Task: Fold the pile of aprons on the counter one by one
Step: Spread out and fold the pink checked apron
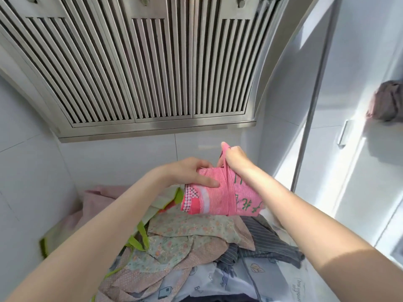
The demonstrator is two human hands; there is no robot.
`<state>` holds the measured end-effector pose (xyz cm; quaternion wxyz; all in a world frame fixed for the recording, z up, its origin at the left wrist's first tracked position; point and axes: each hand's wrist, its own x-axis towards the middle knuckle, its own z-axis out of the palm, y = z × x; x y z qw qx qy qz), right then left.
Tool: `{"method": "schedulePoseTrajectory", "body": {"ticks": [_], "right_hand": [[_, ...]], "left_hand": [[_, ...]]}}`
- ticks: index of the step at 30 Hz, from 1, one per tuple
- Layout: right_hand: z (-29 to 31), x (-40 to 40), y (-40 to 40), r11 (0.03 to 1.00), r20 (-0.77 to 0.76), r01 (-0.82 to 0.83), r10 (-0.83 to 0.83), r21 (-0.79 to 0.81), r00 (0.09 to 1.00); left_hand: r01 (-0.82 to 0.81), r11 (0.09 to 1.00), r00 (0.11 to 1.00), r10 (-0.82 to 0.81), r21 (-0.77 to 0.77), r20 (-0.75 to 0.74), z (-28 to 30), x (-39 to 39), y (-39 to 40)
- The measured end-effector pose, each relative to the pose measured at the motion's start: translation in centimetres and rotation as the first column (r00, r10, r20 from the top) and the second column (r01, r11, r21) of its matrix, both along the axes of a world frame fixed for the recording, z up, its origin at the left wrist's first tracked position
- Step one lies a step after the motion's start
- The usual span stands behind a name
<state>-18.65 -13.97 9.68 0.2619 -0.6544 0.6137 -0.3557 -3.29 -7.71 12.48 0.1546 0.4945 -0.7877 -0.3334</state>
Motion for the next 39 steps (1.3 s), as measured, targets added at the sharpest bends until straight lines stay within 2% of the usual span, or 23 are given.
{"method": "schedulePoseTrajectory", "body": {"ticks": [6,9,12,14,15,20,25,29,34,36,39], "right_hand": [[2.3,-8.5,1.2,0.998,0.037,-0.057,0.059,-0.041,0.998],[3.8,-14.1,1.1,0.997,0.022,0.016,-0.014,-0.075,1.000],[6.2,-20.6,0.6,0.985,0.068,0.135,-0.128,-0.112,0.990],[8.0,-25.2,0.3,0.969,0.113,0.201,-0.186,-0.141,0.976],[8.8,-27.4,0.1,0.961,0.118,0.210,-0.191,-0.181,0.974],[15.0,-38.1,0.3,0.927,0.097,0.279,-0.263,-0.251,0.960],[19.7,-45.1,-1.1,0.861,0.189,0.395,-0.350,-0.321,0.917],[21.5,-46.9,-3.6,0.863,0.119,0.382,-0.363,-0.330,0.924],[21.5,-46.1,-5.8,0.920,0.006,0.311,-0.319,-0.237,0.948],[21.2,-45.5,-6.6,0.915,-0.085,0.285,-0.321,-0.286,0.943],[20.7,-44.7,-6.8,0.896,-0.296,0.247,-0.366,-0.370,0.882]], "left_hand": [[0.153,0.985,0.988,-0.152,-0.074,0.015,1.6,-7.3,-1.3],[0.174,0.978,0.983,-0.179,-0.112,-0.030,2.8,-12.3,-2.0],[0.073,0.969,0.974,-0.120,-0.237,-0.191,4.0,-18.1,-3.2],[-0.001,0.971,0.935,-0.084,-0.240,-0.345,4.8,-22.0,-3.9],[-0.006,0.969,0.924,-0.088,-0.246,-0.372,5.3,-23.9,-4.2],[-0.014,0.929,0.908,-0.143,-0.371,-0.393,8.3,-34.9,-5.4],[-0.155,0.838,0.895,-0.105,-0.523,-0.433,10.4,-42.8,-7.0],[-0.305,0.753,0.885,-0.001,-0.583,-0.465,10.9,-45.6,-9.0],[-0.377,0.690,0.892,0.092,-0.618,-0.442,9.3,-45.9,-11.5],[-0.401,0.679,0.889,0.127,-0.616,-0.439,8.7,-45.8,-11.7],[-0.407,0.670,0.892,0.145,-0.621,-0.428,7.9,-45.6,-11.9]]}}
